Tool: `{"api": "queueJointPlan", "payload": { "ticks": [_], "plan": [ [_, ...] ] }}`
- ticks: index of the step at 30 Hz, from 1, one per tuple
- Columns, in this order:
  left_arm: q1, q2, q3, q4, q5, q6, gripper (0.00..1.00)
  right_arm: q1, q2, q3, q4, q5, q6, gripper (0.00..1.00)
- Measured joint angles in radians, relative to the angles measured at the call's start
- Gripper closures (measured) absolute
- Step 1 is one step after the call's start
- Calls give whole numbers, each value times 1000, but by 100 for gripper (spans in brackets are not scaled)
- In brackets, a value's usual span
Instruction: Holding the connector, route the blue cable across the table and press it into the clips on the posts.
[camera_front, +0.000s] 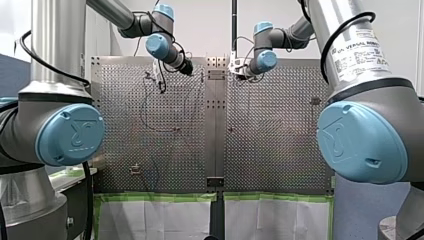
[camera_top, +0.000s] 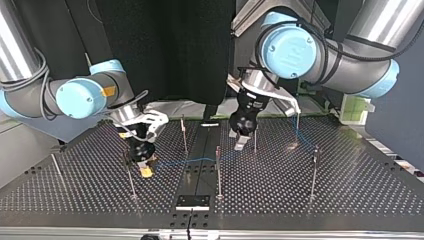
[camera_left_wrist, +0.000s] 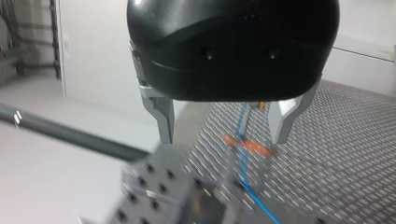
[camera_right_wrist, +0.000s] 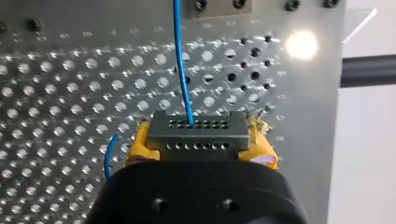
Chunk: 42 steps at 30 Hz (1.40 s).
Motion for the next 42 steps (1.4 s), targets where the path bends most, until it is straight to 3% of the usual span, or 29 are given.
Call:
{"api": "queueJointPlan", "payload": {
  "ticks": [6, 18, 28, 35, 42],
  "plan": [
    [-60, 6, 24, 30, -56, 24, 0, -7, -11, 0, 4, 9, 1, 100],
    [-178, -105, 135, 21, -174, 67, 0, -13, -16, 10, 10, 46, -4, 100],
    [-280, -156, 177, 12, -276, 90, 0, -16, -15, 12, 9, 49, -7, 100],
    [-359, -230, 251, -6, -355, 117, 0, -16, -14, 12, 8, 50, -8, 100],
    [-389, -301, 322, -26, -426, 127, 0, -17, -13, 12, 6, 50, -11, 100]
  ]
}}
